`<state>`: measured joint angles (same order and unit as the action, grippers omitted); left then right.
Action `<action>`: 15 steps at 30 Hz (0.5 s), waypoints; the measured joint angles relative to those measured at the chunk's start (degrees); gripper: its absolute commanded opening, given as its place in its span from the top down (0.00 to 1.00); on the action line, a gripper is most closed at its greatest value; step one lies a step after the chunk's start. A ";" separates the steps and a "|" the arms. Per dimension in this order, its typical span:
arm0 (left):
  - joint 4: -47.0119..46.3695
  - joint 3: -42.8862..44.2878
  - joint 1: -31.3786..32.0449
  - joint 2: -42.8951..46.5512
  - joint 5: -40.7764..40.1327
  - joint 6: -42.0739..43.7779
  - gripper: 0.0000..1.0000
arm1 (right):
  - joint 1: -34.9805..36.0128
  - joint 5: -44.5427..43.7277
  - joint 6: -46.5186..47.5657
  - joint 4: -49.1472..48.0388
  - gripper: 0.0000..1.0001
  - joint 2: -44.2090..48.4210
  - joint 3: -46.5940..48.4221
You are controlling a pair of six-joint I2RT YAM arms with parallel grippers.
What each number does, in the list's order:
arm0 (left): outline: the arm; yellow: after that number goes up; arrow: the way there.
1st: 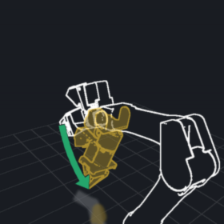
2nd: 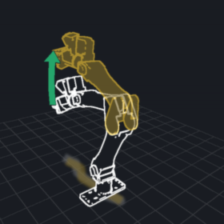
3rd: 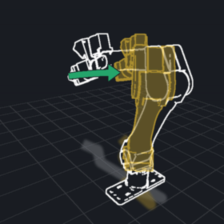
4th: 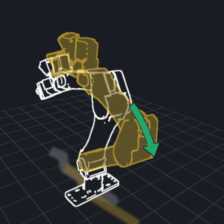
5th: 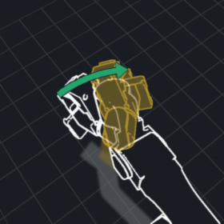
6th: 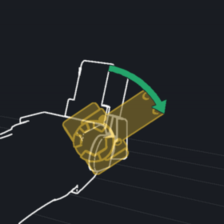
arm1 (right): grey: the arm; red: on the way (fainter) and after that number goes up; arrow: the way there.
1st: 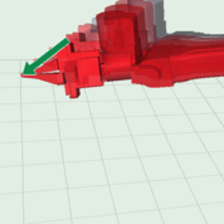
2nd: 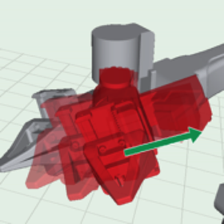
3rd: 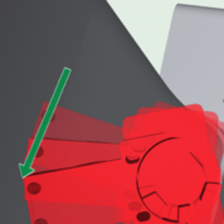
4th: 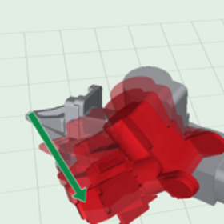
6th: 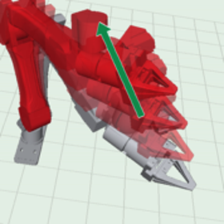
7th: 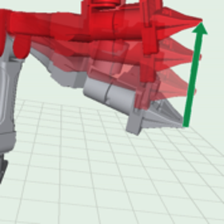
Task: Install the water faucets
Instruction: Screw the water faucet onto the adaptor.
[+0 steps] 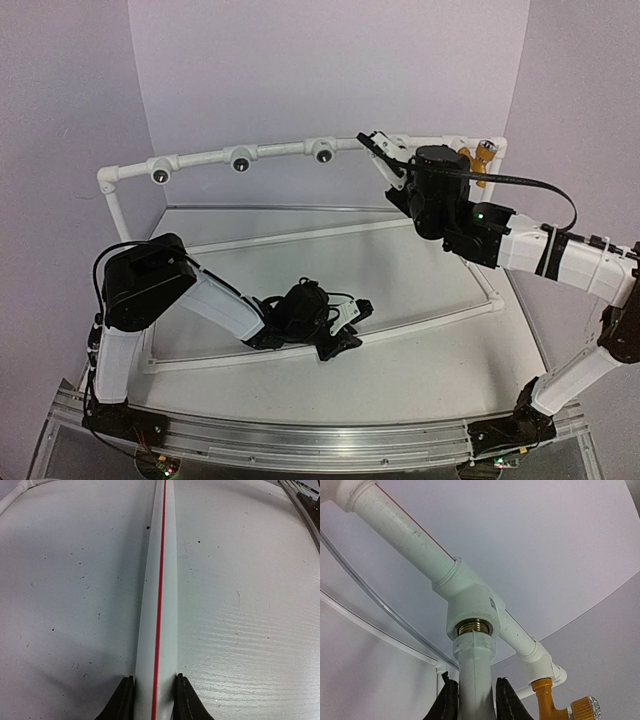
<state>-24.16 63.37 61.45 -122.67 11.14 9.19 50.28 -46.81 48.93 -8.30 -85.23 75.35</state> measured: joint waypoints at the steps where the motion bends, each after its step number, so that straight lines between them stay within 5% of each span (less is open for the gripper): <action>1: -0.01 0.00 0.00 0.00 -0.04 0.00 1.00 | -0.06 0.15 -0.67 0.29 1.00 -0.04 0.13; 15: -0.44 -0.02 0.04 -0.22 -0.64 0.02 1.00 | -1.36 3.10 -9.30 3.25 1.00 -0.07 1.23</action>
<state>-24.60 63.35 61.49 -122.89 10.50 9.21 48.92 -43.70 39.63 -5.05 -85.30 76.58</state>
